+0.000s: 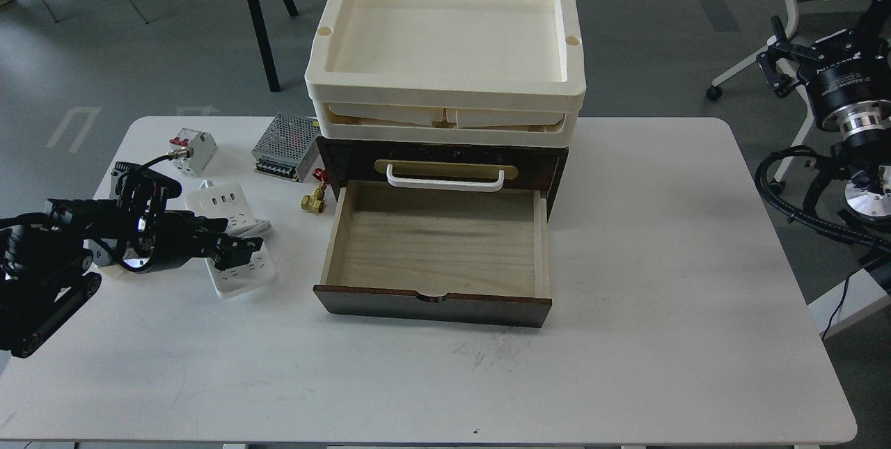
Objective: Put charging cable into cabinet
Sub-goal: 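Reach the left gripper to the white power strip and grasp it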
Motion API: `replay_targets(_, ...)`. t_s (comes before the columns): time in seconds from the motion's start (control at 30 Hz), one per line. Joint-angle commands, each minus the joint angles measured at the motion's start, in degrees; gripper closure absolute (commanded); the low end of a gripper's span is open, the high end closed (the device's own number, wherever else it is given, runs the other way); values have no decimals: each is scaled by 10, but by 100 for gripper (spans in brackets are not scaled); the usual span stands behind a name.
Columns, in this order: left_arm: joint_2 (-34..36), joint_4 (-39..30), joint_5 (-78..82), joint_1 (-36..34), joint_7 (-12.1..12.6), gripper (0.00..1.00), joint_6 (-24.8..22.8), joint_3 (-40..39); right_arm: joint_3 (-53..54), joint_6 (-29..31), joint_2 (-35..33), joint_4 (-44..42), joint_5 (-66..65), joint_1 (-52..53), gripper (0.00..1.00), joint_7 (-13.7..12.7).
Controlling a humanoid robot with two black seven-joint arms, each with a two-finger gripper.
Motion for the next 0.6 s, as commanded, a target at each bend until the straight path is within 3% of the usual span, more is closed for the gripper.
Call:
replay_targets(0.0, 0, 17, 0, -7, 0, 40, 24, 11, 2, 0, 0, 0, 0, -2, 0, 0)
replay_targets(0.1, 5, 17, 0, -8, 0, 50, 31, 16, 2, 0, -2, 0, 0, -3, 0, 0)
replay_targets(0.27, 4, 14, 0, -8, 0, 58, 51, 29, 2, 0, -2, -1, 0, -8, 0, 0)
replay_targets(0.37, 3, 11, 0, -7, 0, 88, 58, 35, 2, 0, -6, -1, 0, -12, 0, 0)
replay_targets(0.57, 0, 9, 0, -11, 0, 100, 59, 35, 6, 0, -14, -2, 0, -17, 0, 0)
